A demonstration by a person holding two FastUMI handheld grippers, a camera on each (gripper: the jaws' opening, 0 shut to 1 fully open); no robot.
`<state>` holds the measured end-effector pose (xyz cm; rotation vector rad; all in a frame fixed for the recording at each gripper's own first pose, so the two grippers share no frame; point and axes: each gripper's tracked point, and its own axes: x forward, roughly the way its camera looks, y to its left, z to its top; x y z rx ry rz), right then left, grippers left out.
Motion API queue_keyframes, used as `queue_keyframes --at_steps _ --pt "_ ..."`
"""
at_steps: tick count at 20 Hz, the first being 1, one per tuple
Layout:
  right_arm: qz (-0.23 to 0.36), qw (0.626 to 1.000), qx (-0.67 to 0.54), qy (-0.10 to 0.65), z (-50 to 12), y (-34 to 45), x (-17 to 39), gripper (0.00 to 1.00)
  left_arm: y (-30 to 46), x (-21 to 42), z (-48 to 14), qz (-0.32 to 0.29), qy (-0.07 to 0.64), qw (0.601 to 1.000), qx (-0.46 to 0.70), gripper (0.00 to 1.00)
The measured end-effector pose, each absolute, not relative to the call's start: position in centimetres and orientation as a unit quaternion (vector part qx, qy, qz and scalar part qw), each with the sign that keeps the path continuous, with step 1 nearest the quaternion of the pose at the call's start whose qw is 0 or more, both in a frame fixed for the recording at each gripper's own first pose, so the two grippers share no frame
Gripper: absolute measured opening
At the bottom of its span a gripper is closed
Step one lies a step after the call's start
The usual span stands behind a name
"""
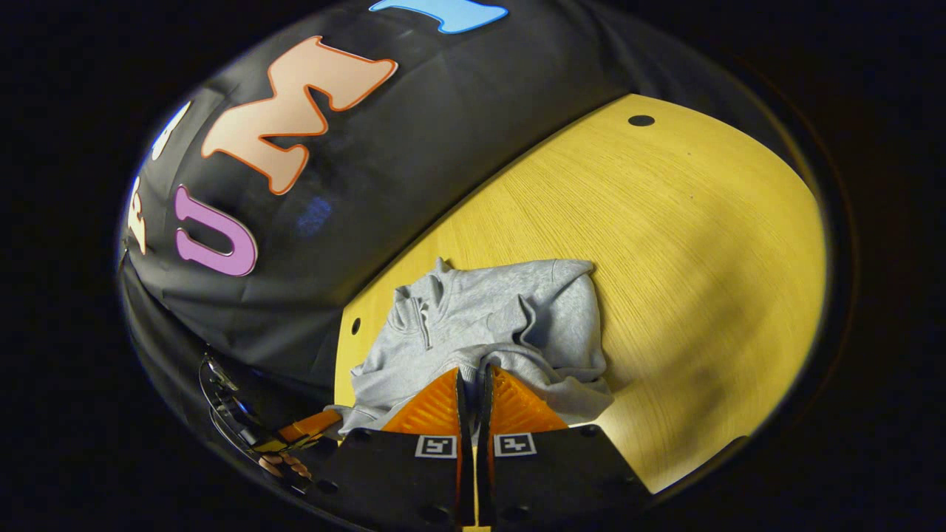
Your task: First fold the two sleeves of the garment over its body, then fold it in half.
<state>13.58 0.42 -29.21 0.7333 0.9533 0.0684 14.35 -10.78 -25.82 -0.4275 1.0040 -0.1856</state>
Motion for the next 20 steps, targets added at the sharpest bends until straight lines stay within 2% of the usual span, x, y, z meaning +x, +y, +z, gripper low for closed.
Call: queue_keyframes --at_steps 2,5,7,8,9,12,13,14,20 --pt "0.026 0.823 0.337 0.456 -30.7 0.5 14.0 0.08 -11.2 15.3 -26.7 -0.080 0.479 0.851 -0.199 0.02" --pt "0.014 0.830 0.326 0.453 -32.0 0.1 14.8 0.08 -11.1 16.2 -27.2 -0.068 0.476 0.859 -0.174 0.07" --pt "0.013 0.833 0.326 0.446 -31.9 0.1 15.7 0.15 -11.0 16.8 -27.0 -0.059 0.469 0.866 -0.162 0.15" --pt "0.010 0.838 0.326 0.437 -31.5 -0.1 16.4 0.12 -11.0 17.1 -26.8 -0.056 0.462 0.871 -0.157 0.24" --pt "0.009 0.846 0.323 0.425 -31.0 -0.1 17.1 0.24 -11.0 17.9 -26.4 -0.055 0.451 0.878 -0.151 0.29" --pt "-0.001 0.884 0.277 0.378 -29.0 -1.5 19.3 1.00 -10.7 19.6 -25.6 -0.050 0.403 0.907 -0.112 0.98" --pt "-0.003 0.895 0.257 0.364 -28.1 -1.9 19.7 0.98 -9.9 20.4 -23.9 -0.047 0.388 0.915 -0.100 0.99" --pt "0.000 0.906 0.242 0.346 -27.0 -2.1 19.9 0.98 -9.5 20.6 -22.7 -0.045 0.369 0.924 -0.089 0.96" --pt "0.005 0.966 0.125 0.227 -19.4 -3.0 18.1 0.98 -6.7 21.2 -15.4 -0.014 0.243 0.970 -0.005 0.96"
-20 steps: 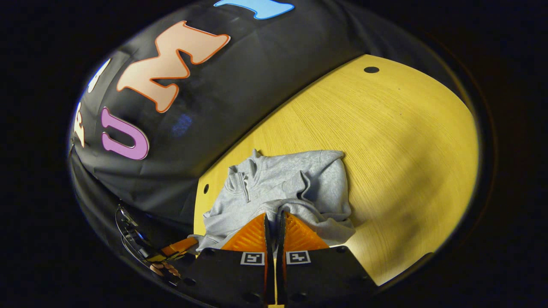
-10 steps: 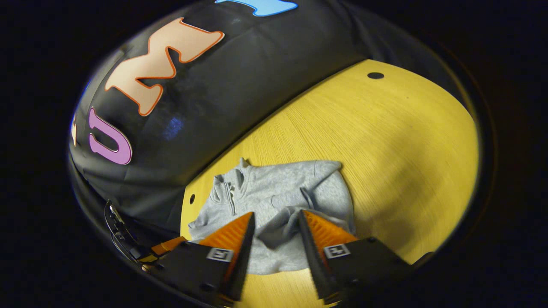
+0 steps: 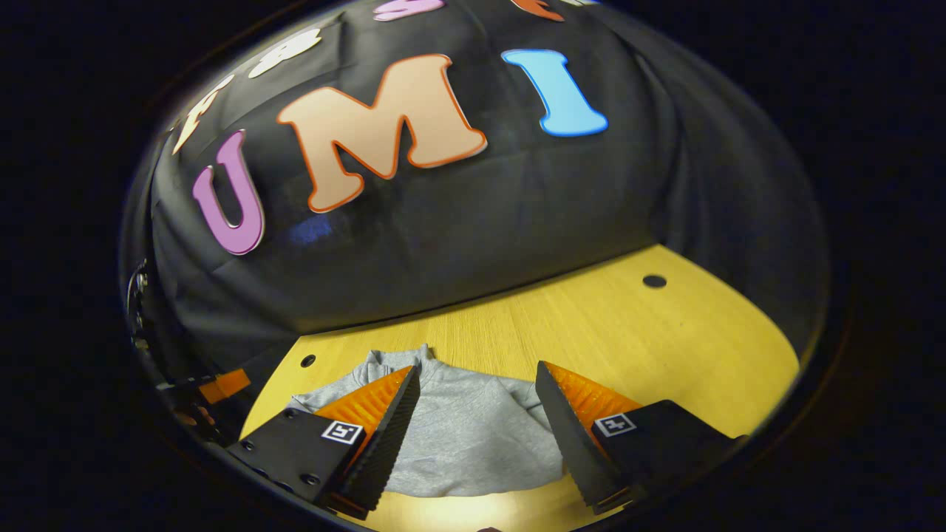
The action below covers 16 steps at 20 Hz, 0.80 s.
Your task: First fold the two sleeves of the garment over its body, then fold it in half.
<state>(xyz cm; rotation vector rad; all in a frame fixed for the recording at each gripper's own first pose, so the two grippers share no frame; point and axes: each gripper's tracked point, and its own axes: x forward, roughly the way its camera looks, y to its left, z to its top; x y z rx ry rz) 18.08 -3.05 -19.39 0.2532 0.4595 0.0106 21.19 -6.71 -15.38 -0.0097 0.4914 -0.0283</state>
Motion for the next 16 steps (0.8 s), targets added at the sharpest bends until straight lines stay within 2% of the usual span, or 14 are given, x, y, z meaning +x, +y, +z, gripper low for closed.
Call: queue_keyframes --at_steps 5,9,16 --pt "0.019 0.991 0.026 0.130 -13.2 -2.6 14.0 0.98 -5.6 16.9 -10.5 -0.018 0.182 0.983 0.026 0.95" --pt "0.022 0.995 -0.001 0.093 -10.6 -2.0 10.9 0.98 -4.4 13.7 -8.3 -0.014 0.156 0.987 0.031 0.95" --pt "0.031 0.997 0.017 0.062 -7.5 -0.7 9.3 0.98 -3.8 11.1 -5.0 -0.021 0.120 0.992 0.038 0.95"
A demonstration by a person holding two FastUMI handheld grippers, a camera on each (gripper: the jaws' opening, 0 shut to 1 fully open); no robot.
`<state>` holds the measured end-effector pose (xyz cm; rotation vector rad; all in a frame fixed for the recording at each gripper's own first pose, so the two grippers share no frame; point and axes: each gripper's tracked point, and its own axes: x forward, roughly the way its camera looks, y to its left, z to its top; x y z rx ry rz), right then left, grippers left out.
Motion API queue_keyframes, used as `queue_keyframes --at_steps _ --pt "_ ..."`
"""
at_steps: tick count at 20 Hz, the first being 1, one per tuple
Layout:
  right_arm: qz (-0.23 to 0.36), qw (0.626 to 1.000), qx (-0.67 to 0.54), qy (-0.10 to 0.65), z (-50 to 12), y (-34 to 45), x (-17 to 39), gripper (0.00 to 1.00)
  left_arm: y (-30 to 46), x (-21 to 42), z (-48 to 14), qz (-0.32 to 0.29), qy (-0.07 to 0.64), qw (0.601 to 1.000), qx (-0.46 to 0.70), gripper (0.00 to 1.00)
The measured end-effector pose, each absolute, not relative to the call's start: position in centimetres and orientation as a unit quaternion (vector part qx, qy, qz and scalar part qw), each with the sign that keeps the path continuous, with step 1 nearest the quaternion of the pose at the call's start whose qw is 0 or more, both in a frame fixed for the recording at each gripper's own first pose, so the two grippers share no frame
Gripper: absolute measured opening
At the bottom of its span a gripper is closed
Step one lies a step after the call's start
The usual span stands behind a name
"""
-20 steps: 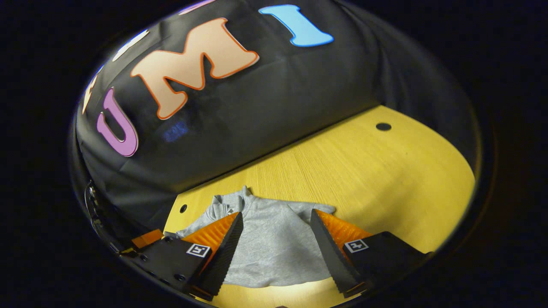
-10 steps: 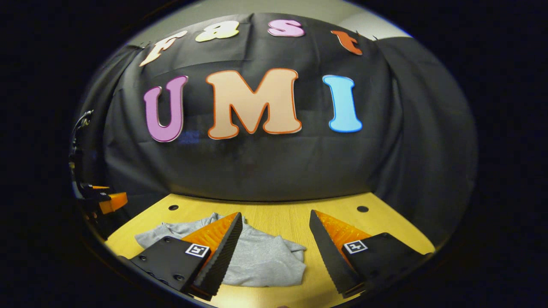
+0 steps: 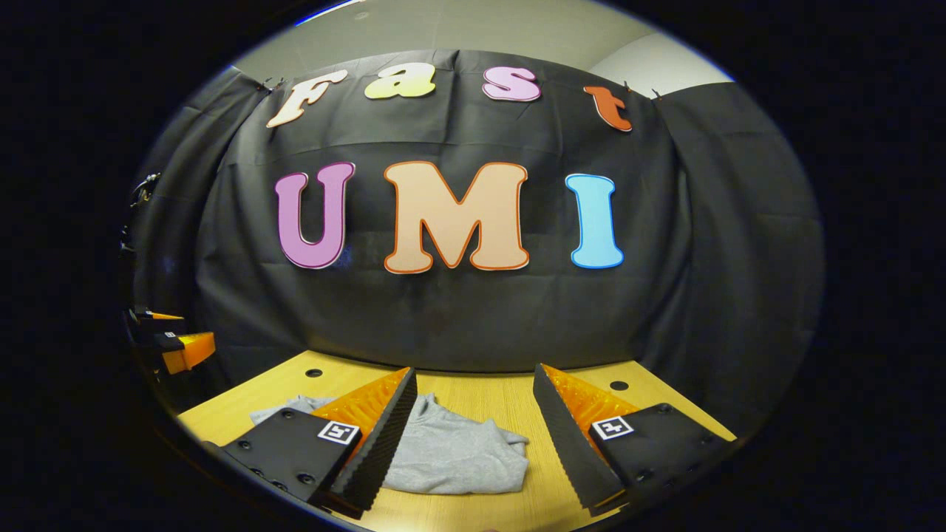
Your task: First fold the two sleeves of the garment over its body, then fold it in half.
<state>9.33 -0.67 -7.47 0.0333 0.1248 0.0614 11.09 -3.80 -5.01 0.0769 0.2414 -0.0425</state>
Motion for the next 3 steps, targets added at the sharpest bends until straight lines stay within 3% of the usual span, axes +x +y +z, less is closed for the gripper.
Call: queue_keyframes --at_steps 3 --pt "0.036 0.998 0.016 0.050 -6.38 -0.21 8.67 0.98 -3.57 10.75 -3.92 -0.024 0.104 0.994 0.036 0.95"
